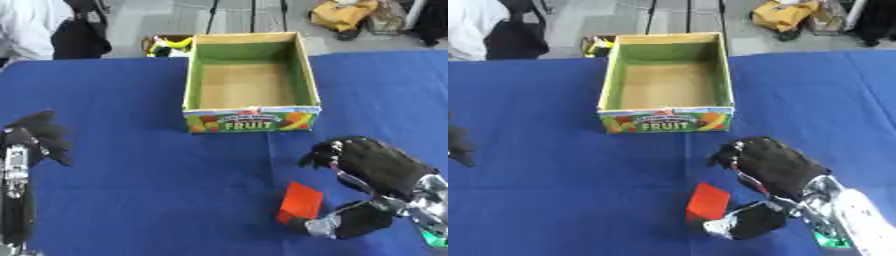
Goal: Pick up objects on the table and place them in the box.
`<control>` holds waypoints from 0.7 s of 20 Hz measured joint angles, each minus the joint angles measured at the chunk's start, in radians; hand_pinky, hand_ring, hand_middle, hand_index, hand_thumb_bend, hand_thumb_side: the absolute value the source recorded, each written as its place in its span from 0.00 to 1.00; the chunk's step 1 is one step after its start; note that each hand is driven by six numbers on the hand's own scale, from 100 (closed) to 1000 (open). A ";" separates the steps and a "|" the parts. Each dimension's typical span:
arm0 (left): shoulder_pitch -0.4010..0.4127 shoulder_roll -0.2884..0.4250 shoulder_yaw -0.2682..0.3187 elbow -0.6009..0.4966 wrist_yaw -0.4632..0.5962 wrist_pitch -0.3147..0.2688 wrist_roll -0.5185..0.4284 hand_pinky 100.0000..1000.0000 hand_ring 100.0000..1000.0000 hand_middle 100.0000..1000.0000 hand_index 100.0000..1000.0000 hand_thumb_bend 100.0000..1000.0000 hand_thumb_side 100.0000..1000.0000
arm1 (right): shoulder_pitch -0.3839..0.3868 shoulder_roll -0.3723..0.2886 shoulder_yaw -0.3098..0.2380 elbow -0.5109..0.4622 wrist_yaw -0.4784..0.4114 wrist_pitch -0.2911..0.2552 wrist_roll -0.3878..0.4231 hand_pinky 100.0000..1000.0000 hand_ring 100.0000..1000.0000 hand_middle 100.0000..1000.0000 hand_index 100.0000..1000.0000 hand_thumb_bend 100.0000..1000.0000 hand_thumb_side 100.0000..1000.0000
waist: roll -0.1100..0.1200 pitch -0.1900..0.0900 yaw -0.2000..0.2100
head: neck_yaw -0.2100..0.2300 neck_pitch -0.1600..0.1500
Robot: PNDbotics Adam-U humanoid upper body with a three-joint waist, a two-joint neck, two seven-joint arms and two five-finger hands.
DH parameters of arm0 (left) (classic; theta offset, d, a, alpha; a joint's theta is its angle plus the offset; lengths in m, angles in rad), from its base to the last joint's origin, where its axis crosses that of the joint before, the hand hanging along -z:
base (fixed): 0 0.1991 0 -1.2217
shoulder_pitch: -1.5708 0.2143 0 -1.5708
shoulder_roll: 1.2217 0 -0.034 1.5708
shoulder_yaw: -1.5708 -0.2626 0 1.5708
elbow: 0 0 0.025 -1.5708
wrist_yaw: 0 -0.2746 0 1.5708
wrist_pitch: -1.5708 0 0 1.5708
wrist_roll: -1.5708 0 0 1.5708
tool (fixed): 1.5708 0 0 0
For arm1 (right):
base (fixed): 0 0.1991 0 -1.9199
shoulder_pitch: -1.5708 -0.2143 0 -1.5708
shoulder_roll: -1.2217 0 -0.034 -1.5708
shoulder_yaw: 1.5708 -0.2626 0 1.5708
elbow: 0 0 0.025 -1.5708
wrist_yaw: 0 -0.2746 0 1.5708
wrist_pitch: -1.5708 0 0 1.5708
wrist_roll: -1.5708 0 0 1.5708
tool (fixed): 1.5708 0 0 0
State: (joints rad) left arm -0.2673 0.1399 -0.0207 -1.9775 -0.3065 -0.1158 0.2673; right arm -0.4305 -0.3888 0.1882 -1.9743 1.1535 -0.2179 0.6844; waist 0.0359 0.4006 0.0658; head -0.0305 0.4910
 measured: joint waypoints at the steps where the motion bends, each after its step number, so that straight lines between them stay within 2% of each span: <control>1: 0.000 0.000 0.000 0.000 0.000 0.000 0.000 0.29 0.42 0.47 0.72 0.00 1.00 | 0.001 0.000 0.003 0.000 0.003 0.000 0.011 0.64 0.57 0.49 0.77 0.52 0.91 | 0.000 0.000 0.000 | -0.001 0.000; 5: 0.000 0.000 0.000 0.000 0.000 0.000 0.000 0.29 0.42 0.47 0.72 0.00 1.00 | 0.009 0.005 0.005 -0.002 0.024 0.012 0.030 0.61 0.50 0.47 0.76 0.50 0.92 | -0.001 0.000 0.001 | -0.003 -0.001; 9: 0.000 0.000 0.000 0.000 0.000 0.001 -0.001 0.29 0.42 0.47 0.72 0.00 1.00 | 0.011 0.007 0.005 -0.002 0.061 0.038 0.010 0.59 0.45 0.46 0.76 0.47 0.92 | -0.001 0.000 0.002 | -0.004 -0.004; 14: 0.000 0.000 0.000 0.000 0.000 0.002 -0.002 0.28 0.42 0.47 0.72 0.00 1.00 | 0.019 0.016 0.010 0.012 0.105 0.076 -0.029 0.58 0.46 0.50 0.76 0.42 0.91 | -0.001 0.000 0.004 | -0.007 -0.009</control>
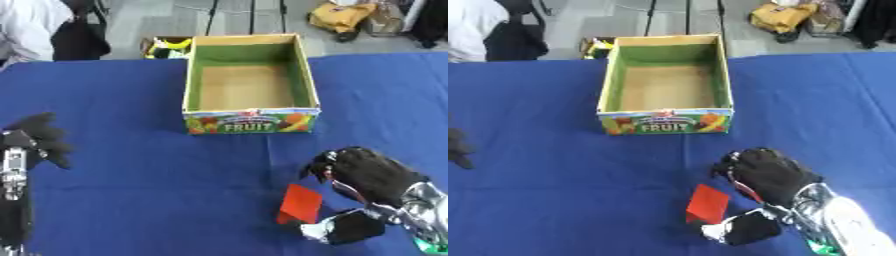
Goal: Pick up objects on the table and place them in the box.
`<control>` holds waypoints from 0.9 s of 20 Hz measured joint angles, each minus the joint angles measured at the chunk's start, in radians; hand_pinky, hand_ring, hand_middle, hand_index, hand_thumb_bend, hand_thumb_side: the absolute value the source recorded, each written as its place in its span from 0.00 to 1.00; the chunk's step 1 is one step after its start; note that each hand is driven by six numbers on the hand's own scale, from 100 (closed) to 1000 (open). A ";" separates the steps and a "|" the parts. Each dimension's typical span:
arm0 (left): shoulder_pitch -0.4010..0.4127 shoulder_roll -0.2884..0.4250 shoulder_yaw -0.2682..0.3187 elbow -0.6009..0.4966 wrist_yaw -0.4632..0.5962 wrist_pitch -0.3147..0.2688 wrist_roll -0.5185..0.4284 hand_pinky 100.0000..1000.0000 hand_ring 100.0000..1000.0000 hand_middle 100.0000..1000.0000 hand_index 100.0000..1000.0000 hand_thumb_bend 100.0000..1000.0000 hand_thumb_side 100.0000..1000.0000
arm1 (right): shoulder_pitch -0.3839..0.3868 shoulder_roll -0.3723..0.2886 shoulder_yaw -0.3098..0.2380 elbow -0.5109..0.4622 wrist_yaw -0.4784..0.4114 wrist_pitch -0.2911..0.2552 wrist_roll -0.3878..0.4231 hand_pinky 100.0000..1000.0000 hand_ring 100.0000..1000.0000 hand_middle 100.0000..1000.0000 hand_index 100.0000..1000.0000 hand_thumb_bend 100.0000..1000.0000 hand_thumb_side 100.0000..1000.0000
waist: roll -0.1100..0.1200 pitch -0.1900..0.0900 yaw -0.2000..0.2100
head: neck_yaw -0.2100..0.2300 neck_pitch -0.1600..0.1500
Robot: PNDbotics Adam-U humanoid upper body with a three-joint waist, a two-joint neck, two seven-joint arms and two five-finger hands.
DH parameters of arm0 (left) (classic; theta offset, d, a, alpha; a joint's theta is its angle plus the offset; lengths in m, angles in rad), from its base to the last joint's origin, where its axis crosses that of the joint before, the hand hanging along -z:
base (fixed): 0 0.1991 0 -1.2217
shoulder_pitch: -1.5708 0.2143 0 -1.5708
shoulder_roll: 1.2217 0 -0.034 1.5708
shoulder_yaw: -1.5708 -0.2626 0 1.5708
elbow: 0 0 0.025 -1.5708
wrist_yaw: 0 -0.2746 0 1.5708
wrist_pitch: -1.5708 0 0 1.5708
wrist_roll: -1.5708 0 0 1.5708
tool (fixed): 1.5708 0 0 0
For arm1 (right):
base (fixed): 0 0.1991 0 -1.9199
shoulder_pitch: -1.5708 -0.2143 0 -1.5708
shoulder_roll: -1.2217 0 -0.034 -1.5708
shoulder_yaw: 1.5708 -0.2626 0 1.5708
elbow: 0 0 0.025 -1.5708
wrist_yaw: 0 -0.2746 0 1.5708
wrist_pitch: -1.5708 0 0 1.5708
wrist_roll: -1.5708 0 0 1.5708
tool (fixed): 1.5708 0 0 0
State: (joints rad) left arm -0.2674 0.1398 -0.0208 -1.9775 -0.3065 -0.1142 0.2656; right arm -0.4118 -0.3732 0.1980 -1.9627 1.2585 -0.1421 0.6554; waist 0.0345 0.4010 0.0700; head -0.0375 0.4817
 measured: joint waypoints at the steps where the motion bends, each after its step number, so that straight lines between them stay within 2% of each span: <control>1: 0.000 0.000 0.000 0.000 0.000 0.000 0.000 0.28 0.42 0.47 0.72 0.00 1.00 | 0.001 0.001 0.000 0.004 0.009 0.007 -0.007 0.58 0.47 0.51 0.76 0.41 0.91 | 0.000 0.000 0.001 | 0.000 0.000; 5: 0.000 0.000 0.000 0.000 0.000 0.000 0.000 0.28 0.42 0.47 0.72 0.00 1.00 | 0.008 0.009 0.006 0.024 0.033 0.025 -0.028 0.57 0.47 0.52 0.77 0.39 0.87 | 0.000 0.002 0.005 | -0.001 -0.001; 11: 0.000 0.000 0.000 0.000 0.000 0.000 0.000 0.27 0.42 0.47 0.72 0.00 1.00 | 0.013 0.016 0.013 0.040 0.020 0.038 -0.032 0.55 0.46 0.50 0.77 0.40 0.83 | 0.000 0.005 0.006 | -0.004 -0.004; 14: -0.001 0.000 0.000 0.000 0.000 0.000 -0.001 0.27 0.42 0.47 0.72 0.00 1.00 | 0.017 0.017 0.014 0.046 0.004 0.043 -0.028 0.54 0.45 0.49 0.76 0.39 0.81 | 0.000 0.005 0.009 | -0.005 -0.005; 15: -0.001 0.000 0.000 0.000 -0.001 0.000 -0.001 0.27 0.42 0.47 0.72 0.00 1.00 | 0.017 0.017 0.015 0.047 0.000 0.046 -0.027 0.53 0.43 0.46 0.76 0.36 0.79 | 0.000 0.005 0.010 | -0.005 -0.007; 18: -0.001 0.000 0.000 0.000 -0.002 0.000 -0.001 0.27 0.42 0.47 0.72 0.00 1.00 | 0.016 0.017 0.016 0.048 -0.002 0.059 -0.035 0.52 0.43 0.44 0.75 0.36 0.79 | 0.000 0.005 0.011 | -0.005 -0.008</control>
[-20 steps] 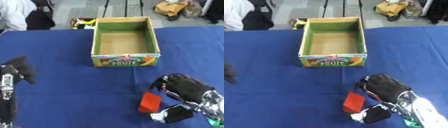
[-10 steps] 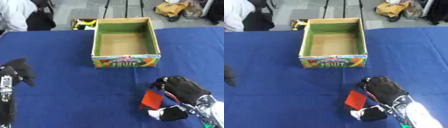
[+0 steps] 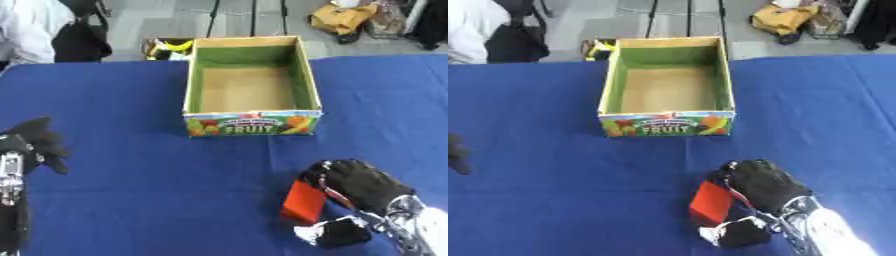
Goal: Pick up objects on the table and place them in the box.
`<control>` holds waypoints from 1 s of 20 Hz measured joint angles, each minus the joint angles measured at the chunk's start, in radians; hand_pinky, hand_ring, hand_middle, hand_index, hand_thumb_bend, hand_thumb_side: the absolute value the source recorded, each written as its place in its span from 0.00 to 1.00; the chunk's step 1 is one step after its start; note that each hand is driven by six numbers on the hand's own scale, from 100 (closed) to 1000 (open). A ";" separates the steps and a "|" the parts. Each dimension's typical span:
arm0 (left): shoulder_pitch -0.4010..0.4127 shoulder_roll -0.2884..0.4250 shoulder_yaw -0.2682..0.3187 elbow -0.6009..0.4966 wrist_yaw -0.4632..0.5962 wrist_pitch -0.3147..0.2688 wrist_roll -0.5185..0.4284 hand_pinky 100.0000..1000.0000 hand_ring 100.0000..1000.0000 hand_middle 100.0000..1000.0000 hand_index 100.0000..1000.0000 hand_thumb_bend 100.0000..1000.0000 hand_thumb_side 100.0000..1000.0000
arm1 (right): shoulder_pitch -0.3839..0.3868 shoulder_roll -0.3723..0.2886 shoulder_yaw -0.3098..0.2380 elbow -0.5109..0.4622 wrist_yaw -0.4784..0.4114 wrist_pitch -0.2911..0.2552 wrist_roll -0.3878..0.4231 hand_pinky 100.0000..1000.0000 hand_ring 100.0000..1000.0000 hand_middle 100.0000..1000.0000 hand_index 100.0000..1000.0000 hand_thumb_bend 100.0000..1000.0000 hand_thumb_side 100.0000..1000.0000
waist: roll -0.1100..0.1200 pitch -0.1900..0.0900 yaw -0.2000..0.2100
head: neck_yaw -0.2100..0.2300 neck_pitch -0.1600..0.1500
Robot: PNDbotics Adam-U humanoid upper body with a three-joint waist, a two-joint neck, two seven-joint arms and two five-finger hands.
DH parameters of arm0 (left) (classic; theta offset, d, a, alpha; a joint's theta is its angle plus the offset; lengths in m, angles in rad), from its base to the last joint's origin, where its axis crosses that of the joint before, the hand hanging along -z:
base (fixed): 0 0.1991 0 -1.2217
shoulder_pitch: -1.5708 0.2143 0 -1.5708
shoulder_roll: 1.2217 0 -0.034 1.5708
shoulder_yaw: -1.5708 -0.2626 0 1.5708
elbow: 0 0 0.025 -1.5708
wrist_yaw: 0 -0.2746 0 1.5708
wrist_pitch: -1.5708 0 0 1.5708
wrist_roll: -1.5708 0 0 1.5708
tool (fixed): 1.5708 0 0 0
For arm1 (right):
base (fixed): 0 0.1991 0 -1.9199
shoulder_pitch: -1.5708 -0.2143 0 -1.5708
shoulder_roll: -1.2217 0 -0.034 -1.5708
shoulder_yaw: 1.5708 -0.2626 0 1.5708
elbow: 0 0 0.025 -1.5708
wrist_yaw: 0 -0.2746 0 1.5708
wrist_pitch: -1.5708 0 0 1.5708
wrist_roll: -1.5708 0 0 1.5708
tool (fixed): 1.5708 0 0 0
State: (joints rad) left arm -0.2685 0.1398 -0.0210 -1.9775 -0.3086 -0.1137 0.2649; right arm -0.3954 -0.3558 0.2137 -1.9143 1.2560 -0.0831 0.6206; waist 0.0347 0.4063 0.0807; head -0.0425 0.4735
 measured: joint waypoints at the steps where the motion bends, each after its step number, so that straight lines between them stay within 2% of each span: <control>1: 0.000 0.000 0.000 0.000 0.000 0.000 0.000 0.27 0.42 0.47 0.72 0.00 1.00 | 0.000 0.000 0.000 0.000 0.000 0.004 -0.004 0.50 0.42 0.42 0.74 0.38 0.81 | 0.000 0.000 0.000 | 0.000 0.000; 3: 0.000 0.000 0.000 0.000 0.000 0.000 0.000 0.27 0.41 0.47 0.72 0.00 1.00 | -0.004 0.000 0.000 -0.003 0.001 0.011 -0.013 0.49 0.40 0.41 0.72 0.40 0.84 | 0.000 0.000 0.000 | 0.000 0.000; 6: 0.000 0.000 0.000 0.000 -0.001 0.000 0.000 0.27 0.41 0.47 0.72 0.00 1.00 | -0.015 0.000 -0.001 -0.017 0.005 0.021 -0.027 0.47 0.38 0.38 0.70 0.39 0.81 | 0.000 0.000 -0.002 | 0.000 0.000; 11: 0.000 0.000 0.000 0.000 -0.001 0.001 -0.001 0.27 0.41 0.46 0.71 0.00 1.00 | -0.018 0.000 -0.003 -0.031 0.007 0.029 -0.029 0.45 0.38 0.37 0.65 0.12 0.59 | 0.000 0.000 -0.004 | 0.000 -0.002; 15: 0.000 0.000 0.000 0.000 -0.002 0.001 -0.001 0.26 0.41 0.46 0.71 0.00 1.00 | -0.027 0.000 -0.004 -0.040 -0.014 0.038 -0.010 0.43 0.36 0.36 0.65 0.02 0.48 | 0.000 0.000 -0.005 | 0.000 -0.004; 16: 0.000 0.000 0.000 0.000 -0.002 0.001 -0.001 0.26 0.41 0.46 0.71 0.00 1.00 | -0.027 0.000 -0.004 -0.040 -0.021 0.040 -0.003 0.44 0.37 0.37 0.65 0.04 0.49 | 0.000 0.000 -0.005 | 0.000 -0.005; 20: 0.000 0.000 0.000 0.000 -0.002 0.001 -0.001 0.26 0.41 0.46 0.70 0.00 1.00 | -0.028 0.000 -0.005 -0.042 -0.050 0.040 0.031 0.46 0.40 0.40 0.66 0.25 0.65 | 0.000 -0.001 -0.006 | 0.000 -0.008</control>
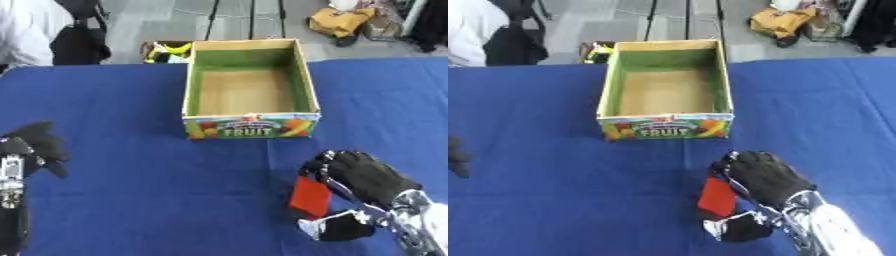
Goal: Pick up objects on the table and place them in the box.
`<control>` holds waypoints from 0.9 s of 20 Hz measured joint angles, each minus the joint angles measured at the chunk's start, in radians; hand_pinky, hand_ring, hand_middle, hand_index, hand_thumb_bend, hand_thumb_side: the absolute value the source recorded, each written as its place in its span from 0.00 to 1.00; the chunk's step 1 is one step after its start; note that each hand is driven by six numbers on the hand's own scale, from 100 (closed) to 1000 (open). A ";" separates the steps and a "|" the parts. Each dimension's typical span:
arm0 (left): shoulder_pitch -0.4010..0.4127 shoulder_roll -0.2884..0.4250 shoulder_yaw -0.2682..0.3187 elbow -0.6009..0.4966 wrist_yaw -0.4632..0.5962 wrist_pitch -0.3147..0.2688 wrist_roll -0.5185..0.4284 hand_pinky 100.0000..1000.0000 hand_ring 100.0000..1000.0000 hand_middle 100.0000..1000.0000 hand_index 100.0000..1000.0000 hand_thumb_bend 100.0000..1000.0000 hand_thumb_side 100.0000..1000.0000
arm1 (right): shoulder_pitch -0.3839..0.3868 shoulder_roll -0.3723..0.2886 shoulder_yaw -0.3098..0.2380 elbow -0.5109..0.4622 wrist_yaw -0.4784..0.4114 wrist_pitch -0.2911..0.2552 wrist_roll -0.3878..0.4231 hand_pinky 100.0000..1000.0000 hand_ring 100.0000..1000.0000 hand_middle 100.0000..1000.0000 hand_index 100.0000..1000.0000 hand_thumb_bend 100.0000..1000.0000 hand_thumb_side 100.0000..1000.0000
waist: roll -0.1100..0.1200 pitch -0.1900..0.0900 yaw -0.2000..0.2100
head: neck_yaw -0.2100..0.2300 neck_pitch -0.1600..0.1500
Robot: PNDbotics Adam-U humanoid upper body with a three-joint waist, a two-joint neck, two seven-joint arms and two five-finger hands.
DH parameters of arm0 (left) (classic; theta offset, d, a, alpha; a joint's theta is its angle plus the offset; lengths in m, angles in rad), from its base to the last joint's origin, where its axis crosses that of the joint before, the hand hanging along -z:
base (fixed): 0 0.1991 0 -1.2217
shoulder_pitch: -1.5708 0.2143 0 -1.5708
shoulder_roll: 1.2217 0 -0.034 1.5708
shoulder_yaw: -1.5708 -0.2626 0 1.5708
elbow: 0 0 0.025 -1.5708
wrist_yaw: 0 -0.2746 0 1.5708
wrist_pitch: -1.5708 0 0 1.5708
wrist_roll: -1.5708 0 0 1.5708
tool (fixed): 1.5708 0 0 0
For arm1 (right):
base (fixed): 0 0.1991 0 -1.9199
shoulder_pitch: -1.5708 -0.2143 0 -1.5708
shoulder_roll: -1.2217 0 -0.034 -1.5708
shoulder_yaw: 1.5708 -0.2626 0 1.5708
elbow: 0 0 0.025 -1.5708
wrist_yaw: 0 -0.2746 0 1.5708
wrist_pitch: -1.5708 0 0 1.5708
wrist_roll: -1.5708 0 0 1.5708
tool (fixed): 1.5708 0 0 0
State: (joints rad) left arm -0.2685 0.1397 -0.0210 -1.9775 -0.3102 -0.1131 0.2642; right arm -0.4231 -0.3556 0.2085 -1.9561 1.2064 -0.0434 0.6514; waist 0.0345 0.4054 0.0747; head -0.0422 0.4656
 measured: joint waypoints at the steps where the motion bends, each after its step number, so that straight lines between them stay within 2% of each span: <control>1: 0.000 0.000 0.000 0.000 0.000 0.000 0.000 0.26 0.41 0.46 0.70 0.00 1.00 | 0.001 0.000 0.000 0.000 -0.005 -0.002 0.010 0.47 0.40 0.41 0.67 0.30 0.69 | 0.000 0.000 0.000 | 0.000 0.000; 3: 0.000 0.000 0.000 0.000 0.000 0.000 0.000 0.26 0.41 0.46 0.70 0.00 1.00 | 0.002 0.000 -0.001 0.001 -0.010 -0.007 0.026 0.48 0.42 0.44 0.71 0.41 0.81 | 0.000 0.000 -0.001 | 0.000 -0.001; 7: 0.000 0.000 0.000 0.000 0.000 0.000 0.000 0.26 0.41 0.45 0.70 0.00 1.00 | 0.010 0.000 -0.006 0.002 -0.009 -0.008 0.045 0.50 0.46 0.48 0.77 0.51 0.92 | 0.000 0.000 -0.002 | 0.000 -0.002; 13: 0.000 0.000 0.000 0.000 0.000 0.000 0.000 0.25 0.41 0.45 0.69 0.00 1.00 | 0.014 0.000 -0.011 0.014 0.008 -0.006 0.063 0.51 0.47 0.50 0.80 0.55 0.95 | 0.000 0.000 -0.004 | 0.000 -0.002; 18: 0.000 0.000 0.000 0.000 0.000 0.000 0.000 0.25 0.40 0.45 0.69 0.00 1.00 | 0.018 0.000 -0.011 0.017 0.014 -0.009 0.087 0.50 0.47 0.49 0.78 0.54 0.95 | 0.002 0.000 -0.006 | 0.000 -0.002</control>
State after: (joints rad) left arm -0.2685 0.1396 -0.0210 -1.9775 -0.3102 -0.1128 0.2640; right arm -0.4052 -0.3561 0.1970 -1.9390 1.2208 -0.0520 0.7387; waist 0.0360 0.4054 0.0684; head -0.0420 0.4632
